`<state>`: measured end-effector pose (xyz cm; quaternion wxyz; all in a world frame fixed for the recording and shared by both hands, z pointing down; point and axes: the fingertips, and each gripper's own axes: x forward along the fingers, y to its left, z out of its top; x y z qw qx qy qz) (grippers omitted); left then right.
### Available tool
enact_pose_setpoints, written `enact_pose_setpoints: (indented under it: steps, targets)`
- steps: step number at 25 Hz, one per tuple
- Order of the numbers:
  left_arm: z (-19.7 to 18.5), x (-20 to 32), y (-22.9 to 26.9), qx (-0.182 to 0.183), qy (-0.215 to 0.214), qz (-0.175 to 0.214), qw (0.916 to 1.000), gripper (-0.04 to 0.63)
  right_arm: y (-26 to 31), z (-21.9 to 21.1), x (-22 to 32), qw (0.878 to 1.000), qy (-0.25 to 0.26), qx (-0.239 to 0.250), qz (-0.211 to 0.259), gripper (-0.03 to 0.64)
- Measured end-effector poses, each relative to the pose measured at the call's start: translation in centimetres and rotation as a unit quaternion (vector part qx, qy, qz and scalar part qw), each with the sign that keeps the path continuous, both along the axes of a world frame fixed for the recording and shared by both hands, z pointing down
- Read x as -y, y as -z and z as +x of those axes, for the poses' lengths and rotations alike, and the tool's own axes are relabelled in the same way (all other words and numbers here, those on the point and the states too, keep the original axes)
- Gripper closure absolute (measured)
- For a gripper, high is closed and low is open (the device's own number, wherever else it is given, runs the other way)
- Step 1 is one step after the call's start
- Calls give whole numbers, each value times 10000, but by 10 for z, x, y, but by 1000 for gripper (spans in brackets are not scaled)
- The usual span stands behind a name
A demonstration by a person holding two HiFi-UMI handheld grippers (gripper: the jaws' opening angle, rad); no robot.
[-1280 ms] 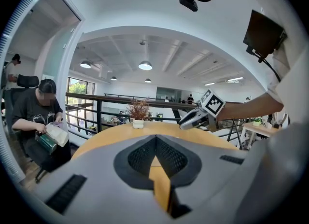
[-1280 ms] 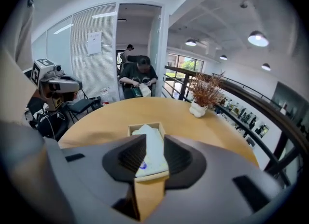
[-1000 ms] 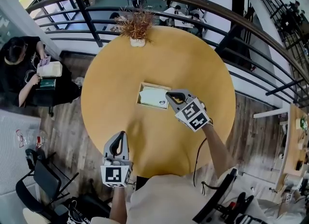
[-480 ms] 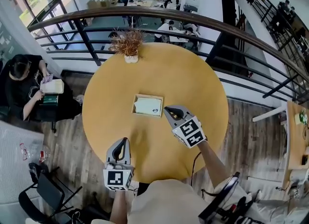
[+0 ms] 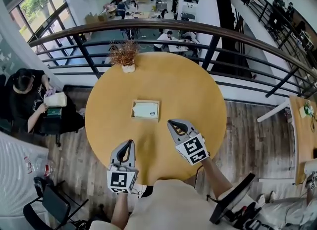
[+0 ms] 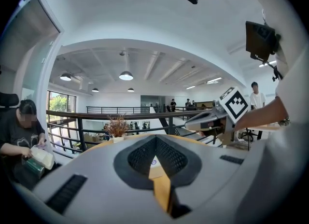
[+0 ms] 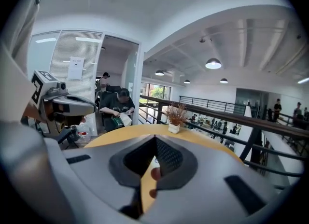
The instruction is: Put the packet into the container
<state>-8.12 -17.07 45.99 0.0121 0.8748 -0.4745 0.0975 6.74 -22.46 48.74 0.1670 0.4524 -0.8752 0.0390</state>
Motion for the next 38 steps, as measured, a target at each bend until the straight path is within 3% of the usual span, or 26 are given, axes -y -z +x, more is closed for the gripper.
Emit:
enact_pose_setpoints:
  steps: [5,10,25,38]
  targets:
    - [12,-22,10,62,-219,122,9997,591,19,11,-33,9993,-232,163,243,612]
    - [14,-33,16,4,-159,184,9997,589,27,27,-58,9975,-477,396,349,612]
    - [22,-90,-7,9,-168,-22,9999,591,-2,25,-134,9964,-665,493,174,612]
    - [-6,-165,-10,-139,-614,32,9980,591,6,-41,-224,9945,-897,474,260,612]
